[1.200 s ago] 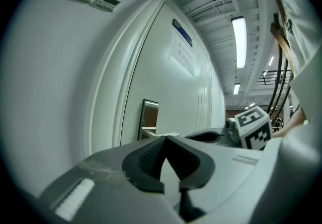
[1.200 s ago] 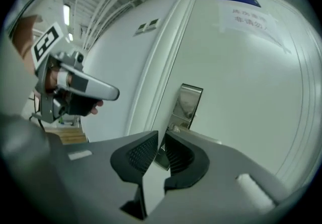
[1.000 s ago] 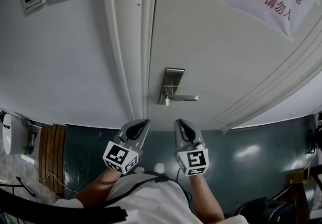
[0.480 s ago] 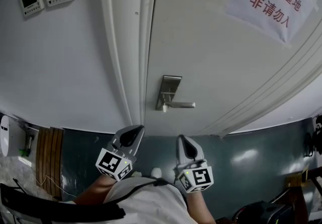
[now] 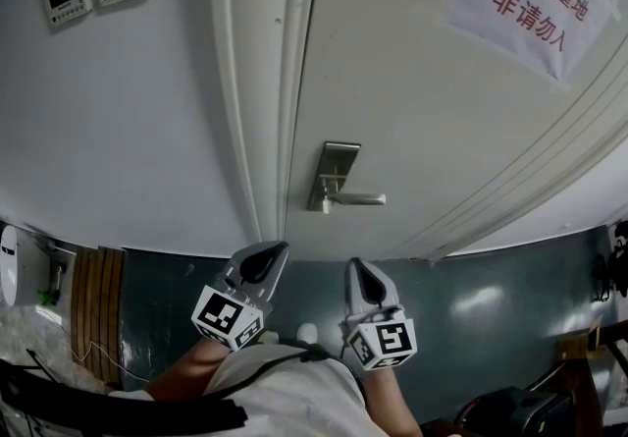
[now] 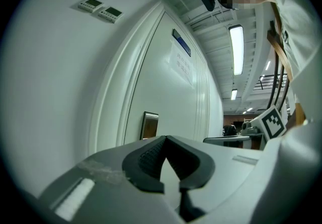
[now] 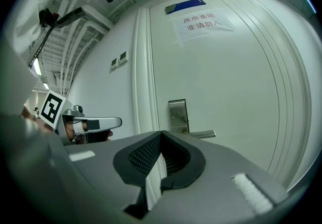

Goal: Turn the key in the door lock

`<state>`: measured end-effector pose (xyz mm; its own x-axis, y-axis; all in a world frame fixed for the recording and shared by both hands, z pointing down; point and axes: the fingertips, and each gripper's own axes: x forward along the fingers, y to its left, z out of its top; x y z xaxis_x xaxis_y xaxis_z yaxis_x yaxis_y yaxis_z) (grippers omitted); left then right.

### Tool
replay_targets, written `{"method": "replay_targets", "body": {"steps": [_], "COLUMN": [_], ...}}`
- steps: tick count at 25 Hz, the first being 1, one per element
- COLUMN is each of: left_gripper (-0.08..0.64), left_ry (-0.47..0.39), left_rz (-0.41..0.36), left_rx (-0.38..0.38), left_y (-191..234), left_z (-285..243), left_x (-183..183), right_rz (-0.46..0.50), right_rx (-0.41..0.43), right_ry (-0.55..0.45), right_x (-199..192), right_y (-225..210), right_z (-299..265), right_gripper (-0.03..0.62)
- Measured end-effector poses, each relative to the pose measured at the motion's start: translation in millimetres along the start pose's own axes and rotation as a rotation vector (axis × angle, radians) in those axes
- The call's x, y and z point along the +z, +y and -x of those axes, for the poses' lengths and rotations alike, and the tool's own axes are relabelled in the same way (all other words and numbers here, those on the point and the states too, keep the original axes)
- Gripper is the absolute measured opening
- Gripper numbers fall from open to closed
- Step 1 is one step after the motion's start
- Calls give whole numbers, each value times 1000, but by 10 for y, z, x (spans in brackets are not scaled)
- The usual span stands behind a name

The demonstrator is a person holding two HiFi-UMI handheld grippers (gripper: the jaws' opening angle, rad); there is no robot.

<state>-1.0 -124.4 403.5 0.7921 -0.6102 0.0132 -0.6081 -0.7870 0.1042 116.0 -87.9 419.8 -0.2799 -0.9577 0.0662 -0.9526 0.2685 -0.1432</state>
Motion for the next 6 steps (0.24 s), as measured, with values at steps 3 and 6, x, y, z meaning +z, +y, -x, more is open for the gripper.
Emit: {"method": "replay_targets", "body": {"steps": [3,6], "left_gripper": [5,5], "left_ry": [-1,-4], "left_rz": [7,11], "left_rx": [4,1], "left_y": [26,54], "left_z": [57,117], "left_x": [-1,-1], "right_rz": [5,2], "right_rx": [-8,-18], "right_ry": [7,10], "right_x": [-22,-44], "right_y": [50,86], "right_z": [-9,-23], "right_gripper": [8,8]}}
